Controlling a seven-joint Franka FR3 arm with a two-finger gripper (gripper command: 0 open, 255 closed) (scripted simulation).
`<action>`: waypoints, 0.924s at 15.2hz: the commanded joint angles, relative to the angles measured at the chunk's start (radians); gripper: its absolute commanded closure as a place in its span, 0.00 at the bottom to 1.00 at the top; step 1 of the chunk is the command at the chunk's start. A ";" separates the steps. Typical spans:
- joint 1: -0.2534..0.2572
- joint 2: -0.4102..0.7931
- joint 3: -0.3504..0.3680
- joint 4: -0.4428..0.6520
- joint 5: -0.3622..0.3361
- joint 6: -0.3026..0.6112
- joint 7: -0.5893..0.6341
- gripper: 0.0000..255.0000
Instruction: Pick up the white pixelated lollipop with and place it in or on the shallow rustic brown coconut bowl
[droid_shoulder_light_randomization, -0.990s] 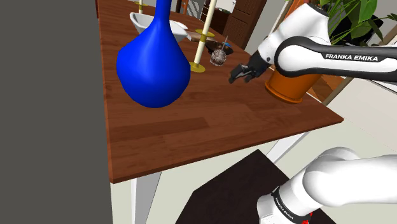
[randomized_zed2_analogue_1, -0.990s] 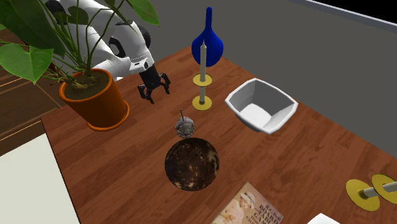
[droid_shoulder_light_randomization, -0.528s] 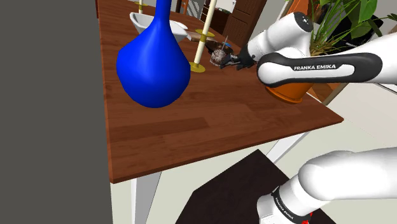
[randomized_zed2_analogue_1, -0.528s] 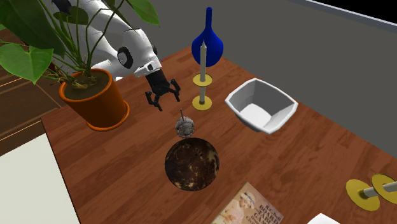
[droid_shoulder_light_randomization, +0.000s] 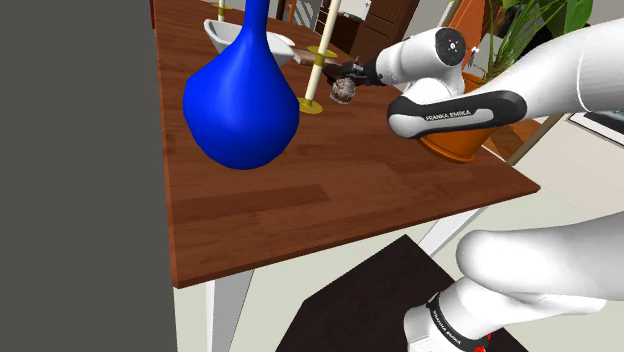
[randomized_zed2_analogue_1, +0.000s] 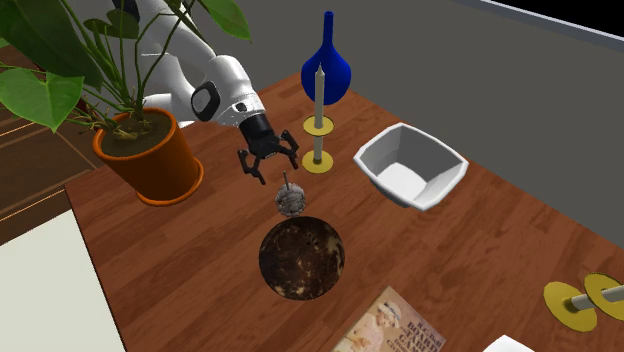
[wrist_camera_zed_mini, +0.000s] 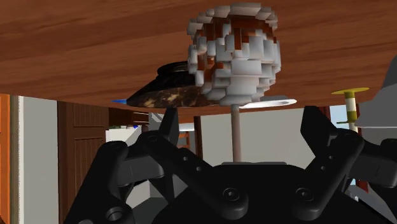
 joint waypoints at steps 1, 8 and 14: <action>-0.106 0.016 0.089 0.022 -0.031 0.034 0.047 0.00; -0.354 0.066 0.308 0.086 -0.088 0.074 0.107 0.00; -0.354 0.066 0.308 0.085 -0.088 0.074 0.107 0.00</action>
